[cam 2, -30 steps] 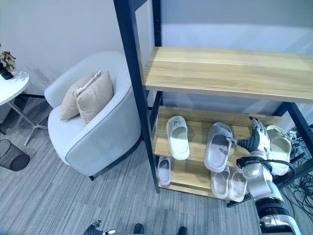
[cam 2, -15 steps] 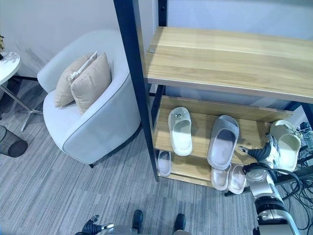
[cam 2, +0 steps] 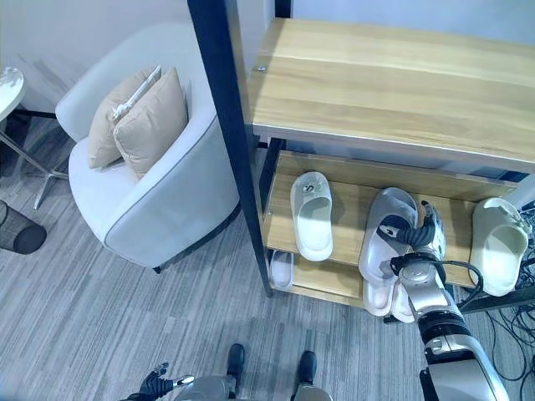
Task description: Arrange the slippers neatly on the shoe rack.
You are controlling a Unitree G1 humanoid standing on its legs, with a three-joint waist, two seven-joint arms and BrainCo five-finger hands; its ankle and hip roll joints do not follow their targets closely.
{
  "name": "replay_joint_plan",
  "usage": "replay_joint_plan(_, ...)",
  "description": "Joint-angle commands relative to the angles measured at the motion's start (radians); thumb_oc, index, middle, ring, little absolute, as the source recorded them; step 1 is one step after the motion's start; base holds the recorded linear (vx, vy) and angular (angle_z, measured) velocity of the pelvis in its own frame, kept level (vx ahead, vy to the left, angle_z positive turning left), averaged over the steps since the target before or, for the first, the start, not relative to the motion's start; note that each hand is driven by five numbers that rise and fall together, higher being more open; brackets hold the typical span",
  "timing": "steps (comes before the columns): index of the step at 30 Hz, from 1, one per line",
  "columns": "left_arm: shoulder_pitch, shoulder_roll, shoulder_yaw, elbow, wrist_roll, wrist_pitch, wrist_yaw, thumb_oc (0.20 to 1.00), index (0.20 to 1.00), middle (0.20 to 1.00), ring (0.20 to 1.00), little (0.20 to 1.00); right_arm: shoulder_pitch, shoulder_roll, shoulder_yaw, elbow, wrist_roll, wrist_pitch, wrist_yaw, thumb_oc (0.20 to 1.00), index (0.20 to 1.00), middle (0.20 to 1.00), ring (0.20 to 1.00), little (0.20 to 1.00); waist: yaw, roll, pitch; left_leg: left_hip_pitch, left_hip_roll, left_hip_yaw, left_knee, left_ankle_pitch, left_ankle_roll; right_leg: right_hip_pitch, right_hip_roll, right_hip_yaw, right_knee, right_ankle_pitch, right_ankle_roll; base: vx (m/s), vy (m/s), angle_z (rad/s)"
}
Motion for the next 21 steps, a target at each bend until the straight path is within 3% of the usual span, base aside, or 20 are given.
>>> replay_joint_plan(1, -0.053, -0.047, -0.033, 0.046, -0.016, -0.018, 0.012, 1.000, 1.000, 1.000, 1.000, 1.000, -0.092, -0.069, -0.013, 0.032, -0.012, -0.019, -0.037, 1.000, 1.000, 1.000, 1.000, 1.000, 0.030, -0.015, -0.012, -0.059, -0.038, -0.051, 0.004, -0.074, -0.008, 0.027, 0.006, -0.042, 0.005, -0.081, 0.029, 0.00, 0.000, 0.00)
replay_joint_plan(17, -0.073, -0.040, -0.061, 0.040, -0.045, -0.024, 0.009, 1.000, 1.000, 1.000, 1.000, 1.000, -0.287, -0.104, 0.115, 0.259, -0.009, 0.005, 0.017, 1.000, 1.000, 1.000, 1.000, 1.000, 0.048, -0.013, 0.011, -0.092, -0.040, -0.059, 0.004, -0.063, -0.013, 0.004, 0.001, -0.052, 0.005, -0.077, 0.031, 0.00, 0.000, 0.00)
replay_joint_plan(18, -0.075, -0.037, -0.057, 0.044, -0.048, -0.023, 0.008, 1.000, 1.000, 1.000, 1.000, 1.000, -0.302, -0.097, 0.133, 0.284, -0.005, 0.007, 0.030, 0.912, 0.912, 0.912, 0.912, 0.912, 0.049, -0.014, 0.012, -0.091, -0.040, -0.059, 0.004, -0.063, -0.014, 0.006, 0.002, -0.054, 0.005, -0.078, 0.030, 0.00, 0.000, 0.00)
replay_joint_plan(19, -0.075, -0.037, -0.057, 0.044, -0.048, -0.023, 0.008, 1.000, 1.000, 1.000, 1.000, 1.000, -0.303, -0.097, 0.133, 0.285, -0.004, 0.006, 0.030, 0.915, 0.915, 0.915, 0.915, 0.915, 0.049, -0.014, 0.013, -0.091, -0.040, -0.059, 0.004, -0.063, -0.014, 0.006, 0.002, -0.054, 0.005, -0.078, 0.030, 0.00, 0.000, 0.00)
replay_joint_plan(21, -0.077, -0.035, -0.055, 0.043, -0.049, -0.022, 0.008, 1.000, 1.000, 1.000, 1.000, 1.000, -0.305, -0.089, 0.147, 0.299, -0.005, 0.006, 0.042, 0.824, 0.824, 0.824, 0.824, 0.824, 0.049, -0.015, 0.012, -0.090, -0.039, -0.060, 0.004, -0.064, -0.014, 0.010, 0.003, -0.054, 0.005, -0.080, 0.029, 0.00, 0.000, 0.00)
